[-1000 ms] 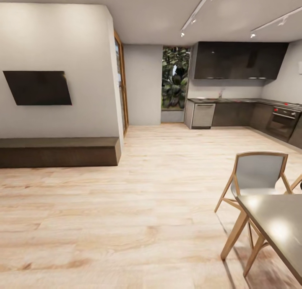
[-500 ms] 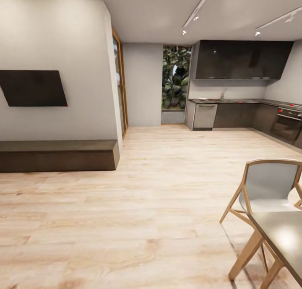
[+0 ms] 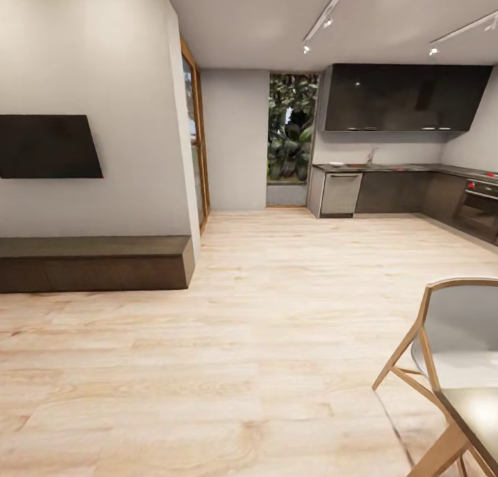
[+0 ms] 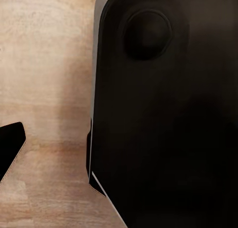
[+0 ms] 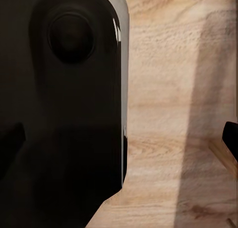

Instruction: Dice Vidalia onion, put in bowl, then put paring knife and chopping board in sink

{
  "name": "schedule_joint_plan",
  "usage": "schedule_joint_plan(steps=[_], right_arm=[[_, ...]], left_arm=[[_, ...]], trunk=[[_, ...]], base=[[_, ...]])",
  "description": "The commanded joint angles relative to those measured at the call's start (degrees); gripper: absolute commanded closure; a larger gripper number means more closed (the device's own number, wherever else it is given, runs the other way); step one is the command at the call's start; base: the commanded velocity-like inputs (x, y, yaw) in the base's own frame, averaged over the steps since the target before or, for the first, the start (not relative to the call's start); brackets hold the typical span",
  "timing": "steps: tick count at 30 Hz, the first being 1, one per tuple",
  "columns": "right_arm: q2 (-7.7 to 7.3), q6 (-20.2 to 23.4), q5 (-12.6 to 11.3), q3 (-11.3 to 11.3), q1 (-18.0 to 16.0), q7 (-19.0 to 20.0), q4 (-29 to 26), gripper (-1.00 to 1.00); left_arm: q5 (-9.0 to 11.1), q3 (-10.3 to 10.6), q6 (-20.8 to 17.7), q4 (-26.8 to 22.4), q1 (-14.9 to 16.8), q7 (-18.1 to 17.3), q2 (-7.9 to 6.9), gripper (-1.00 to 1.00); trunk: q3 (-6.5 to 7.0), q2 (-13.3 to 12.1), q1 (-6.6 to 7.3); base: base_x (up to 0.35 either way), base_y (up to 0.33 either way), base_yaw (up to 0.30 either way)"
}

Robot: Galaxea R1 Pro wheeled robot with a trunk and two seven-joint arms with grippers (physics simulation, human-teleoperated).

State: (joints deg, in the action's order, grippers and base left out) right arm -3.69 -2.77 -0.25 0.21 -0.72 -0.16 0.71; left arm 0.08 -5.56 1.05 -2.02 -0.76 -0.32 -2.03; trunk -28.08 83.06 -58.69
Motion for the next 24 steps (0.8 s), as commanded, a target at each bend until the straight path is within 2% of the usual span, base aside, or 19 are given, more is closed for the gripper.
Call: schedule_joint_plan(steps=[1,24], right_arm=[[0.00,-0.22,-0.02,0.03,-0.02,-0.02,0.08,-1.00],[0.00,-0.22,-0.01,0.04,0.00,-0.02,0.08,-1.00]], left_arm=[[0.01,-0.41,0.08,-0.08,-0.03,-0.03,0.01,-1.00],[0.01,-0.46,0.10,-0.09,-0.03,-0.03,0.18,-1.00]], trunk=[[-0.04,0.02,-0.04],[-0.04,0.02,-0.04]], base=[[0.342,0.000,0.000],[0.342,0.000,0.000]])
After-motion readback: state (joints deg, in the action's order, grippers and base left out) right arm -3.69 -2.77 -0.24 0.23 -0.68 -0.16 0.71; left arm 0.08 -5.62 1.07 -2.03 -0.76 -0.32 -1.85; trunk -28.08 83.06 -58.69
